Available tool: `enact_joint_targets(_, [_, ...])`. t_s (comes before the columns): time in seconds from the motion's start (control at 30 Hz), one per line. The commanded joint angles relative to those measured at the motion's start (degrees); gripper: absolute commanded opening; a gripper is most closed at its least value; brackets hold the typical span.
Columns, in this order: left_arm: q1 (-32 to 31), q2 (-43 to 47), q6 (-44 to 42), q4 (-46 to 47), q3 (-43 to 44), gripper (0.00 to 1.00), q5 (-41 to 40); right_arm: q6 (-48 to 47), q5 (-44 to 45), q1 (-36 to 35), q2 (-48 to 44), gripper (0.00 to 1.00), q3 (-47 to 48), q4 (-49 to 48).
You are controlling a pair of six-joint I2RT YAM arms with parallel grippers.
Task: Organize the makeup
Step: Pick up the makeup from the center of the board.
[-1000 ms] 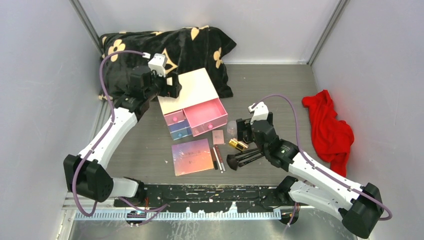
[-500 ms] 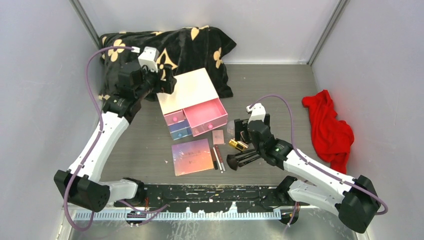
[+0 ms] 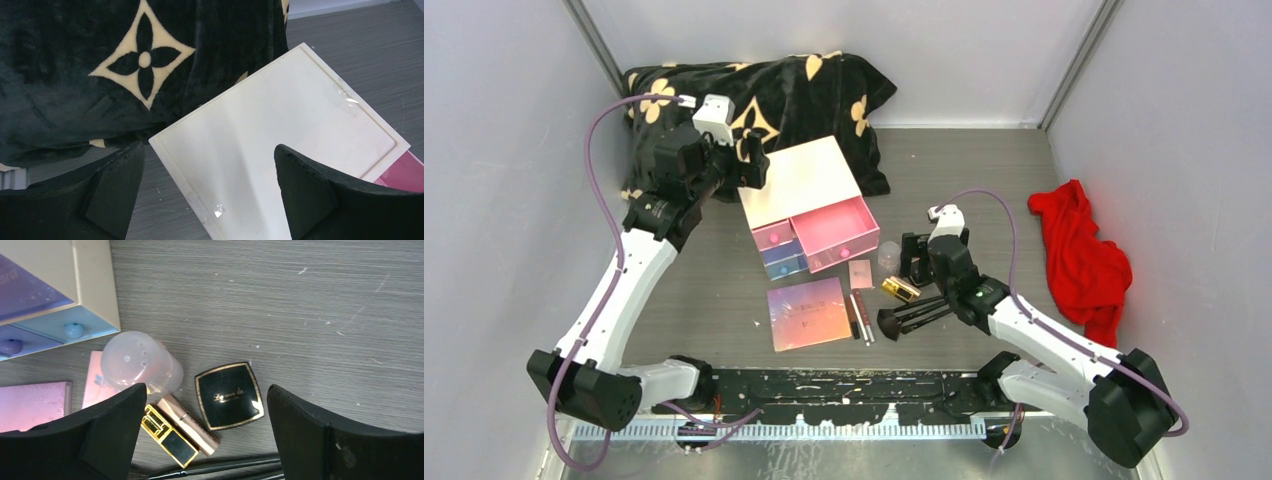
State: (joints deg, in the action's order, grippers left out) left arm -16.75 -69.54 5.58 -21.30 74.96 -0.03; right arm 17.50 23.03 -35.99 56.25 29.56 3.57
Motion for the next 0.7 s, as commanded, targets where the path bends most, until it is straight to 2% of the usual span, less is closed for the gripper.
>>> enact_joint_targets(0.0, [0.3, 1.9, 0.2, 1.4, -0.5, 1.0, -0.7, -1.2, -4.9, 0.0, 1.6, 0.93, -0.2, -6.9])
enact_joint_targets(0.23, [0.3, 2.2, 0.4, 1.9, -1.5, 1.0, -0.7, -2.7, -8.7, 0.0, -1.0, 0.92, -5.7, -14.5])
enact_joint_targets(0.47, [0.2, 2.4, 0.9, 3.5, -3.1, 1.0, -0.3, -4.6, -10.1, 0.1, -0.2, 0.93, -8.1, -19.8])
enact_joint_targets(0.67, [0.3, 2.1, 0.8, 3.8, -3.7, 1.0, -0.3, -5.8, -12.9, 0.1, 2.6, 0.97, -9.1, -24.7])
